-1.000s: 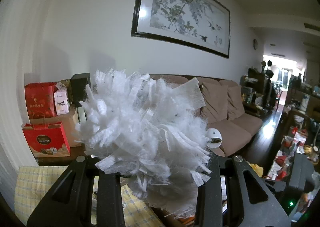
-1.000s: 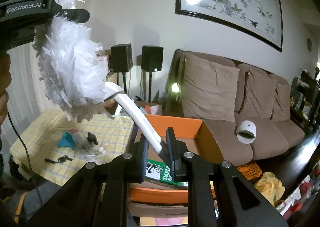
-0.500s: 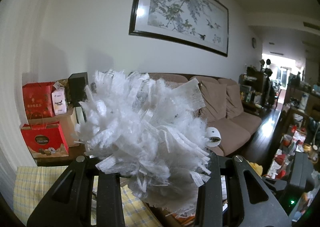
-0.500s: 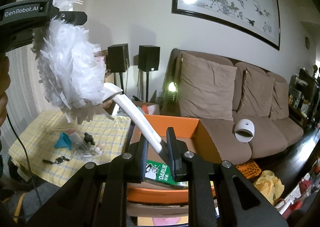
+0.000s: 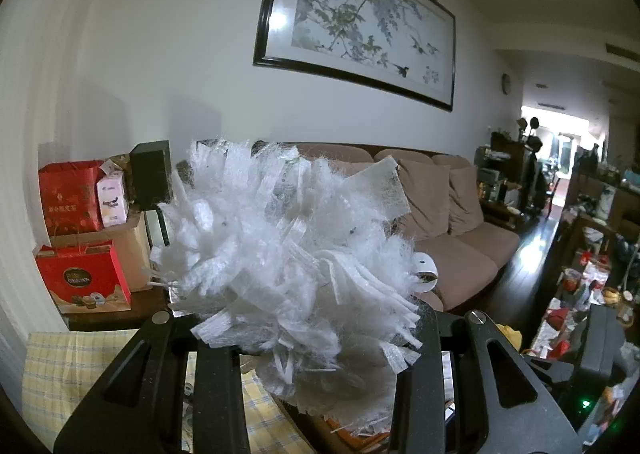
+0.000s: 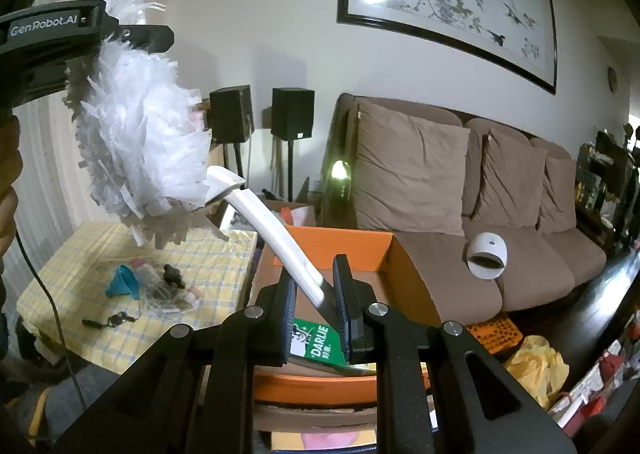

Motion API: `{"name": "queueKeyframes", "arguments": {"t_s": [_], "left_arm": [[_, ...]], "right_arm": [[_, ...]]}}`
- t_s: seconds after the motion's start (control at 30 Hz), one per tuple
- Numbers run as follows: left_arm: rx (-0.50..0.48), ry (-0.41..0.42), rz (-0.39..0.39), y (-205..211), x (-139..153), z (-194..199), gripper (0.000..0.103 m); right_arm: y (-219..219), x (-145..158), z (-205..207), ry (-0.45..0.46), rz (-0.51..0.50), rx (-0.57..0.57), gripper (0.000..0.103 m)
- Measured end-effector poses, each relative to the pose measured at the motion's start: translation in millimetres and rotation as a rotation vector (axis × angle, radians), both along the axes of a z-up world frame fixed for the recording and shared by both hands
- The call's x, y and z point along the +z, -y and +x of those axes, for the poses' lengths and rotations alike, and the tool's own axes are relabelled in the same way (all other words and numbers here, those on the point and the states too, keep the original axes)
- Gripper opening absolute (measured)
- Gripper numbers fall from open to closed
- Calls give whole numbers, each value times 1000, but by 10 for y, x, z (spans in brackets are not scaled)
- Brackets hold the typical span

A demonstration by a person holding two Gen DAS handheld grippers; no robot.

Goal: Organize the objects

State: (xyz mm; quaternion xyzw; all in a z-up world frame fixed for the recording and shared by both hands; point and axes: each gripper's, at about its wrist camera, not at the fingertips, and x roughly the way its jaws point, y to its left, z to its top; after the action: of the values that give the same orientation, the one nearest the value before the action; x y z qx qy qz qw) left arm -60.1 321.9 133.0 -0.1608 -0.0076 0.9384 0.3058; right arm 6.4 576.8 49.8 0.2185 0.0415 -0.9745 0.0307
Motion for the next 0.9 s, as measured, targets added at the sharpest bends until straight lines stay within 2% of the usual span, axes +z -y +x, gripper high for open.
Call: {"name": "queueKeyframes", "arguments": {"t_s": [0.9], "left_arm": [[-8, -3, -11, -121, -10, -35, 33]], "right_arm": [[-110, -5, 2, 19, -26, -17, 16]]}}
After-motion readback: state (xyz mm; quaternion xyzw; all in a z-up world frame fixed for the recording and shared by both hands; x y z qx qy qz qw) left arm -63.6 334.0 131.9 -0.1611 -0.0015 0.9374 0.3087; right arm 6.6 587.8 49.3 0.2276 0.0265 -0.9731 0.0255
